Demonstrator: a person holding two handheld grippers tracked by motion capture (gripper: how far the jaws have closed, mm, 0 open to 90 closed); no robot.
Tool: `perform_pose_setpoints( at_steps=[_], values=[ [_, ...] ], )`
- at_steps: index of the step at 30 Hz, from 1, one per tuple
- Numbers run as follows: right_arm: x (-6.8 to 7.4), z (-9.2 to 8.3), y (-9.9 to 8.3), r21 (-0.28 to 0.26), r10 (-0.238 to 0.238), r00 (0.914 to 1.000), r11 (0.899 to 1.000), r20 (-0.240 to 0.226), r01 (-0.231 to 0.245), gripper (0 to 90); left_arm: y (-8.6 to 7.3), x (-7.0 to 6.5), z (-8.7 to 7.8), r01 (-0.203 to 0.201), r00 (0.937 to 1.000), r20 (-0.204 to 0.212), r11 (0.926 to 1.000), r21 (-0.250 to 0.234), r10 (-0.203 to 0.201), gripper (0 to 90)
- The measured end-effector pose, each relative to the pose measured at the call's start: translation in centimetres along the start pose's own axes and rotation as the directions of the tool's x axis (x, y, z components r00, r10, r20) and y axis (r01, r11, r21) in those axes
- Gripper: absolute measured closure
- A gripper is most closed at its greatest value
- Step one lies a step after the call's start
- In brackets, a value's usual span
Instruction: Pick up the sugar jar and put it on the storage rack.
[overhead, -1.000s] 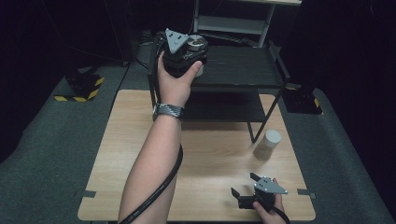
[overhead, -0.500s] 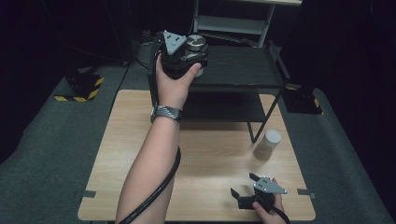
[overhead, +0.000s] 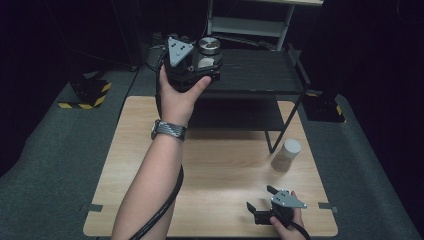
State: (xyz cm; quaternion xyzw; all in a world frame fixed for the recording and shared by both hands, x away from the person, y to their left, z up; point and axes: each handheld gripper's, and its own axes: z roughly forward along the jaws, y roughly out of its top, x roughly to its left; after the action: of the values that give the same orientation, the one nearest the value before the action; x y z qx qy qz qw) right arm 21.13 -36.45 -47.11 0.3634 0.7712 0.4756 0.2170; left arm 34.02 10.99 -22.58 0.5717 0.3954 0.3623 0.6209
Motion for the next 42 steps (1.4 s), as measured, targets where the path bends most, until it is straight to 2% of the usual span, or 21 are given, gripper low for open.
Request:
perform_pose_setpoints(
  at_steps=[5,8,12,15,18,26,31,36,42],
  values=[
    [0.0,0.0,0.0,0.000,-0.001,1.0000,1.000,0.001,0.001,0.4,-0.6,0.1,-1.2,-0.011,0.9996,0.025,0.9998,-0.014,0.012,0.5],
    [0.1,0.0,0.0,0.000,-0.003,1.0000,1.000,0.001,0.003,0.3,-0.9,0.0,-2.0,-0.034,0.9990,0.030,0.9993,-0.018,0.034,0.5],
    [0.1,0.0,0.0,0.002,-0.003,1.0000,1.000,0.000,0.003,0.4,-1.4,0.1,-2.9,-0.028,0.9988,0.040,0.9993,-0.023,0.029,0.5],
    [0.1,0.0,0.0,0.001,0.001,1.0000,1.000,0.002,-0.001,0.4,-2.0,0.1,-4.0,-0.053,0.9972,0.052,0.9980,-0.034,0.055,0.5],
    [0.1,0.0,0.0,0.001,0.002,1.0000,1.000,0.002,-0.002,0.4,-2.5,0.3,-4.8,-0.043,0.9976,0.053,0.9984,-0.036,0.045,0.5],
    [0.1,0.0,0.1,0.006,0.001,1.0000,1.000,0.003,-0.001,0.4,-4.4,0.4,-7.2,-0.074,0.9938,0.078,0.9957,-0.055,0.079,0.5],
    [0.0,0.0,0.1,0.009,0.012,0.9999,1.000,0.004,-0.012,0.4,-5.5,0.6,-8.4,-0.073,0.9927,0.092,0.9955,-0.061,0.078,0.5],
    [0.1,0.0,0.1,0.007,0.009,0.9999,1.000,0.007,-0.009,0.4,-6.3,0.8,-9.2,-0.065,0.9927,0.097,0.9955,-0.069,0.072,0.5],
    [0.1,0.0,0.1,0.008,0.013,0.9999,1.000,0.010,-0.013,0.4,-7.6,0.8,-10.2,-0.085,0.9891,0.116,0.9946,-0.059,0.091,0.5]
  ],
)
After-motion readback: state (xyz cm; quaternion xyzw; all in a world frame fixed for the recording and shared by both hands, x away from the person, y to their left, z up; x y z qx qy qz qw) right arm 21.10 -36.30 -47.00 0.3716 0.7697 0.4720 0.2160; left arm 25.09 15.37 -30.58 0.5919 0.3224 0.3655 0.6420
